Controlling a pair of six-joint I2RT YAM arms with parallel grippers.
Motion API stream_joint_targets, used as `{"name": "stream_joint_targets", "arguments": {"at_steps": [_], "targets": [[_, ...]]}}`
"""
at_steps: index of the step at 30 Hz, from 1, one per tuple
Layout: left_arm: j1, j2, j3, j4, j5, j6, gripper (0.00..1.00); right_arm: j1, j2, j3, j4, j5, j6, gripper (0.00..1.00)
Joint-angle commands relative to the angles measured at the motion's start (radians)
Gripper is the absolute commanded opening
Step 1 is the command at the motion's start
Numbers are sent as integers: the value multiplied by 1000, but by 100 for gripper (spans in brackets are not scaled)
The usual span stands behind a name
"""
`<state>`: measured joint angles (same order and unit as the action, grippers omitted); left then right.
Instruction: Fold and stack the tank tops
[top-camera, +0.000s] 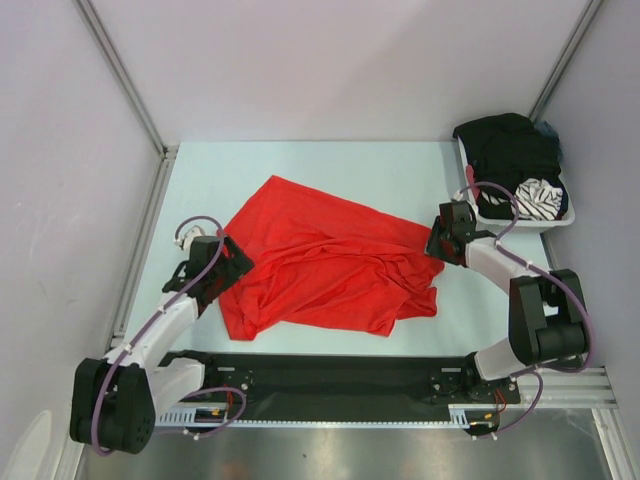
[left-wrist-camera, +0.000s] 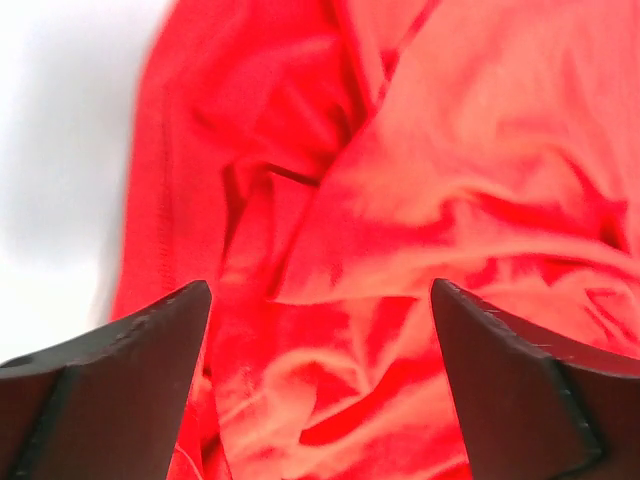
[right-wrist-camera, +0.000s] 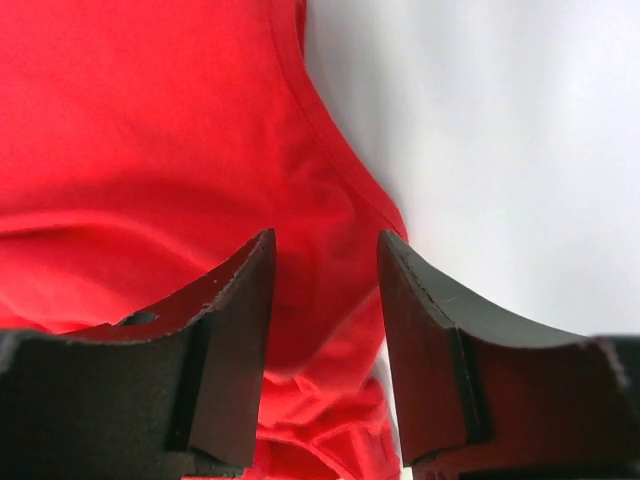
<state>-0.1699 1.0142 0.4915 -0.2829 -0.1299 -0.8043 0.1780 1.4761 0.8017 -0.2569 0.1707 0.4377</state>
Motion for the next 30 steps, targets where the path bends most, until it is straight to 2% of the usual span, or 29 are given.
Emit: {"name": "stream_joint_targets", "arguments": {"at_steps": [1, 3, 8, 15, 22, 26, 30], "targets": [[7, 13, 31, 13, -99, 2, 100, -17, 52, 102, 47, -22, 18, 49], [23, 67, 117, 2, -122, 23, 100, -23, 87, 166, 44, -26, 21, 48], [107, 261, 348, 22, 62, 66, 100, -28, 220, 286, 31, -14, 25, 44], [107, 524, 656, 2, 191, 149, 97, -38, 308, 352, 16, 29, 38, 44], [95, 774, 912, -51, 194, 215, 95, -43, 312, 318, 54, 47, 44, 47], [83, 950, 1112, -149, 180, 260, 91, -48, 342, 332, 61, 35, 44, 45], [75, 1047, 1210, -197, 190, 287, 88, -49, 355, 337, 53, 29, 45, 45]]}}
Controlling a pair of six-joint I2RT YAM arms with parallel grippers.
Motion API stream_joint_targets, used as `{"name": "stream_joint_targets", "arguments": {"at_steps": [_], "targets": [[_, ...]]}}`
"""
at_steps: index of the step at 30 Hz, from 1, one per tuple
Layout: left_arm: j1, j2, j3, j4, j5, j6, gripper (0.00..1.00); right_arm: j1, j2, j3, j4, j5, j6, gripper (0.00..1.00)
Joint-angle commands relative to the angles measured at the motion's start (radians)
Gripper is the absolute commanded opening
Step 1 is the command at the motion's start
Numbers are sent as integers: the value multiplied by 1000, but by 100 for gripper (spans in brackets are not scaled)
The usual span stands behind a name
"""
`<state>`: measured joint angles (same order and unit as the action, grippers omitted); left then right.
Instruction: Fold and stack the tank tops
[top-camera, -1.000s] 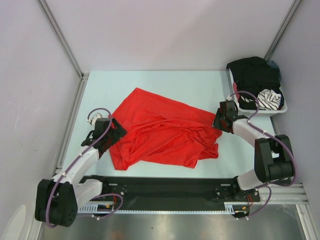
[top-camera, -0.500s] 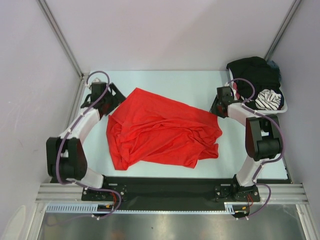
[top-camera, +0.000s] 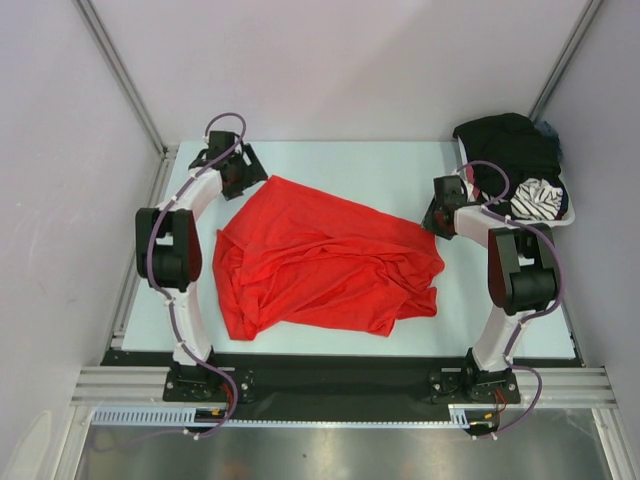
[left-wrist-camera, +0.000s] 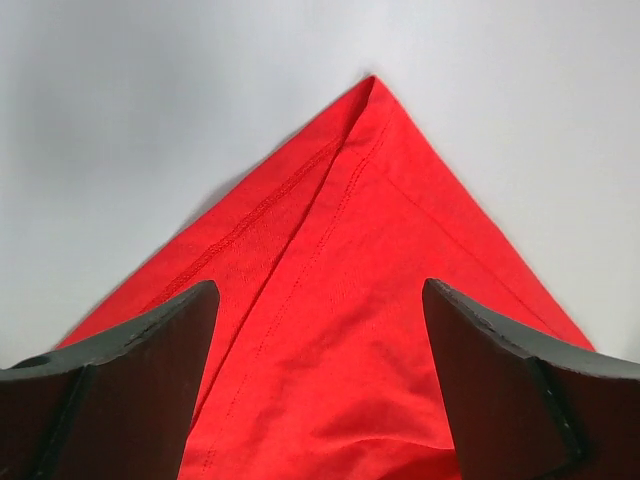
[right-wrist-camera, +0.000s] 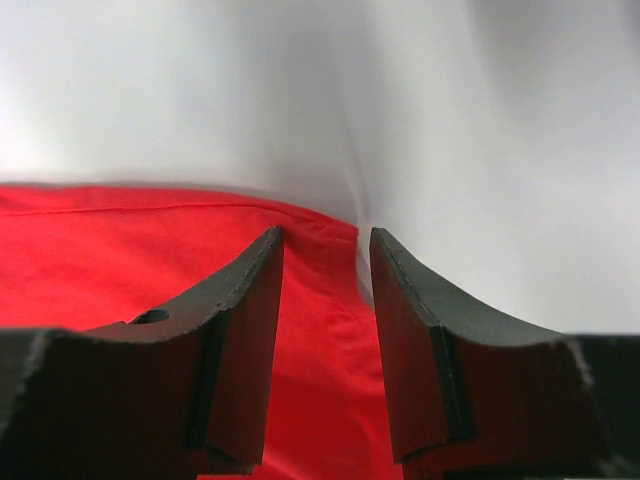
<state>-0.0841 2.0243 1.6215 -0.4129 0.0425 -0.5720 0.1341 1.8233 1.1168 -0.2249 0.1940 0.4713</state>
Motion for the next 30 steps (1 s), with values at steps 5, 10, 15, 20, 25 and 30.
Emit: {"name": "stream_joint_targets", "arguments": {"at_steps": [5, 10, 15, 20, 25, 30], "targets": [[-29, 83, 100, -41, 26, 55, 86, -24, -9, -23, 65, -33, 23, 20], [-65, 109, 147, -58, -22, 89, 84, -25, -27, -17, 67, 4, 7, 19], [-71, 169, 228, -81, -39, 104, 84, -25, -27, -21, 85, -7, 6, 24], [-71, 304, 409, -161, -59, 129, 73, -7, -41, -35, 102, 13, -3, 10], [-69, 387, 505, -214, -99, 129, 71, 1, -41, -41, 111, 9, -3, 0], [-71, 421, 529, -202, -82, 126, 65, 9, -39, -41, 119, 1, -3, 0]]}}
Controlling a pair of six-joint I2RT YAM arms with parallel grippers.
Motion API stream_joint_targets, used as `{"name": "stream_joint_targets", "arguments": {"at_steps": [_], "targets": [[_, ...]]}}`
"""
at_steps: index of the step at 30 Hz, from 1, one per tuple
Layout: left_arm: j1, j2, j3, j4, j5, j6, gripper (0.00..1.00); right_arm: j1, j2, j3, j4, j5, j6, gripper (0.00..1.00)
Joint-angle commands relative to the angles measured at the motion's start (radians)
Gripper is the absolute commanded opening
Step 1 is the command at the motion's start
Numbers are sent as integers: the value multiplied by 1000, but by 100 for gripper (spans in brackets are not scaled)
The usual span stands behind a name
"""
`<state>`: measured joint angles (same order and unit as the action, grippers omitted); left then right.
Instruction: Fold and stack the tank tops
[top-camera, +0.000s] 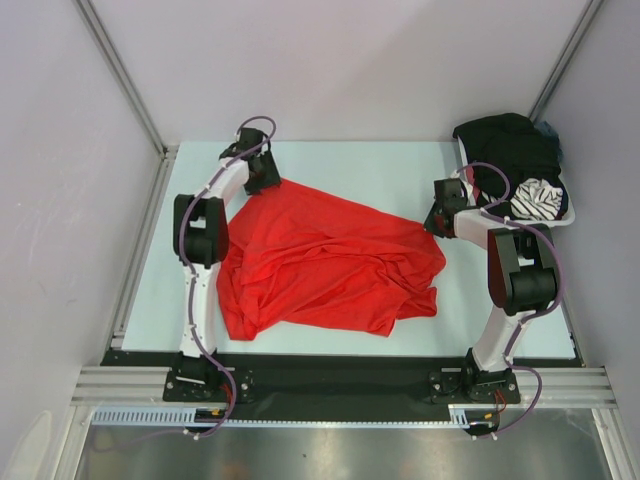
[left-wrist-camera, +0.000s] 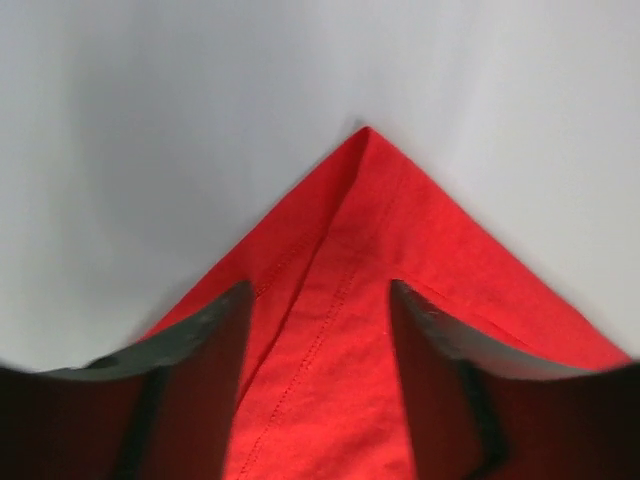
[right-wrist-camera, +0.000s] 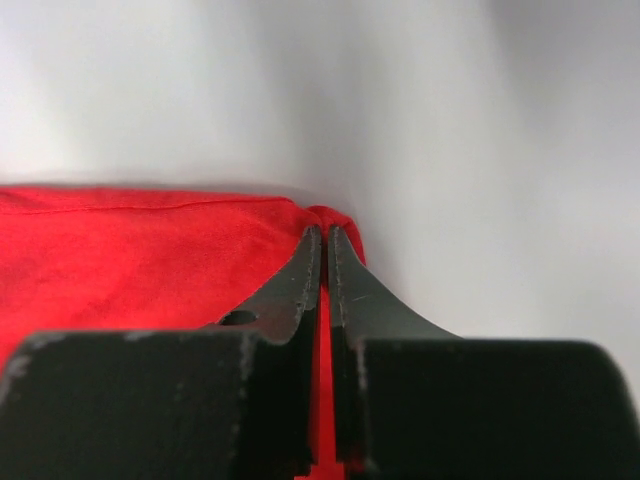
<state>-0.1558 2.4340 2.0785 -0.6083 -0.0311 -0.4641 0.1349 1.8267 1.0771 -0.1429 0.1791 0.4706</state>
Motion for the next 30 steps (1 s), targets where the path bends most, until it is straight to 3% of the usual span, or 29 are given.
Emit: {"name": "stream_joint_targets", "arguments": {"at_steps": [1, 7, 10, 12, 14, 19, 21, 24, 25, 30], "targets": [[1, 28, 90, -7, 2, 16, 57, 9, -43, -2, 35, 16, -3, 0], [-2, 76, 118, -15, 14, 12, 28, 11, -47, -5, 37, 13, -4, 0], [-5, 66, 115, -2, 11, 13, 24, 11, -49, -8, 37, 10, -4, 0], [-5, 66, 120, -4, 14, 10, 25, 11, -47, -9, 37, 5, -4, 0], [-5, 69, 124, -10, 8, 5, 45, 11, -47, -9, 39, 0, -4, 0], [-10, 91, 150, -19, -4, 10, 46, 11, -55, -13, 39, -6, -6, 0], [-19, 109, 175, -33, -13, 19, 39, 11, -55, -14, 42, -9, -6, 0], [-31, 126, 219, -56, -29, 25, 20, 11, -58, -17, 42, -13, -6, 0], [-31, 125, 215, -54, -33, 22, 0, 9, -58, -16, 42, -12, -6, 0], [-34, 64, 158, -16, -55, 31, 0, 9, -67, -19, 40, -9, -9, 0]]}}
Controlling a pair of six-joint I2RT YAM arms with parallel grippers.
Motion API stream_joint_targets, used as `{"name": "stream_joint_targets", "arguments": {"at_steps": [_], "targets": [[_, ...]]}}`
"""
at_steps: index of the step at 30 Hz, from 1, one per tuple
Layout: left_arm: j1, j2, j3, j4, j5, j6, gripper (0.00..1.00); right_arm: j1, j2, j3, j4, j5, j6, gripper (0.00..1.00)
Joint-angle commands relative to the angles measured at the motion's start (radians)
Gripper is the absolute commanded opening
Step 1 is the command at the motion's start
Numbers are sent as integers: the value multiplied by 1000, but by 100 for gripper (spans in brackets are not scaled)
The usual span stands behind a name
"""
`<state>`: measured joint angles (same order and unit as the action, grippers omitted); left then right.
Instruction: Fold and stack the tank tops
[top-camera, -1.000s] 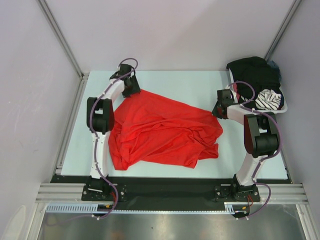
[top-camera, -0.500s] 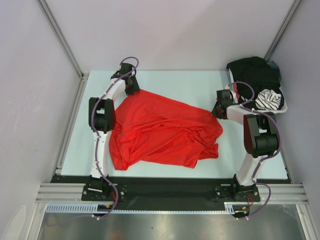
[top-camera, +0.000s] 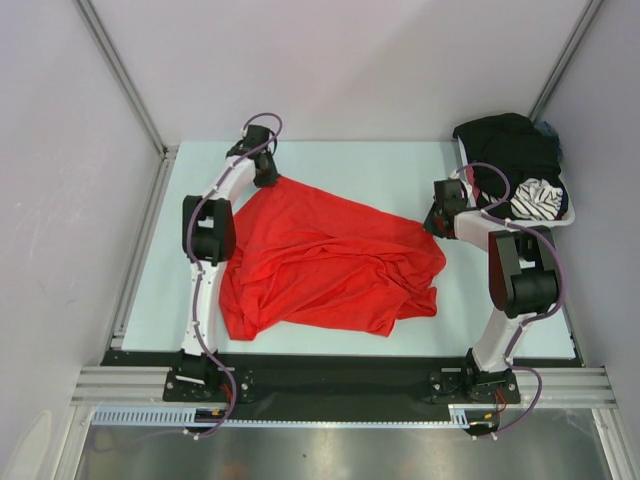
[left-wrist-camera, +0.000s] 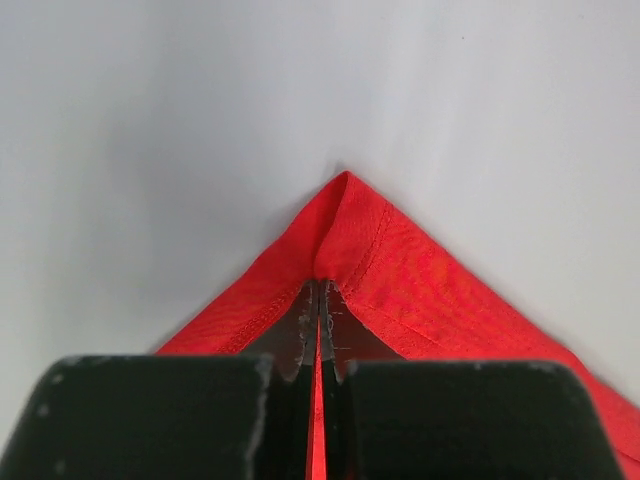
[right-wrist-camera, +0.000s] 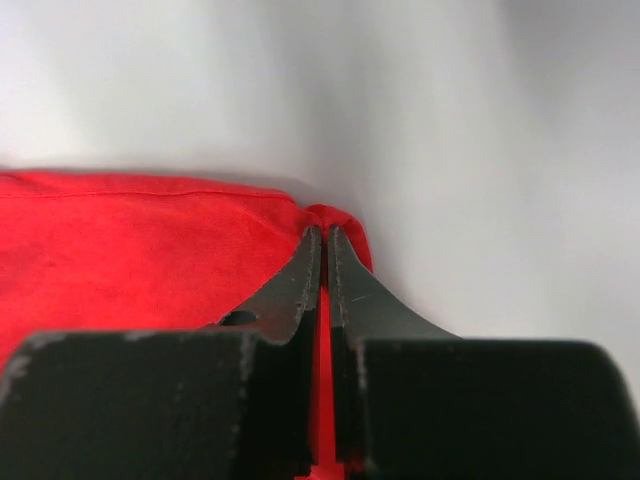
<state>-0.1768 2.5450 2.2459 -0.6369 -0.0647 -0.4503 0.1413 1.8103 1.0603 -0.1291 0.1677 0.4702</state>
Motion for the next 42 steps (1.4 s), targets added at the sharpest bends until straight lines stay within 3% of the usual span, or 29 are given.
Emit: {"name": "stream_joint_targets", "arguments": {"at_steps": [1, 12, 22, 26, 33, 42], "targets": [[-13, -57, -14, 16, -21, 25, 0, 1, -52, -2, 26, 3, -7, 0], [-13, -435, -190, 60, -52, 48, 0, -12, -144, 113, -52, -10, -30, 0], [-6, -566, -200, -46, -84, 51, 0, -25, -207, 237, -83, -53, -54, 0], [26, -621, -215, -78, -14, 25, 0, -34, -242, 286, -92, -77, -59, 0], [62, -852, -290, -67, 25, 7, 0, -49, -327, 409, -92, -192, -94, 0], [68, -1277, -332, -104, 19, -18, 0, -55, -682, 388, -14, -243, -107, 0]]}}
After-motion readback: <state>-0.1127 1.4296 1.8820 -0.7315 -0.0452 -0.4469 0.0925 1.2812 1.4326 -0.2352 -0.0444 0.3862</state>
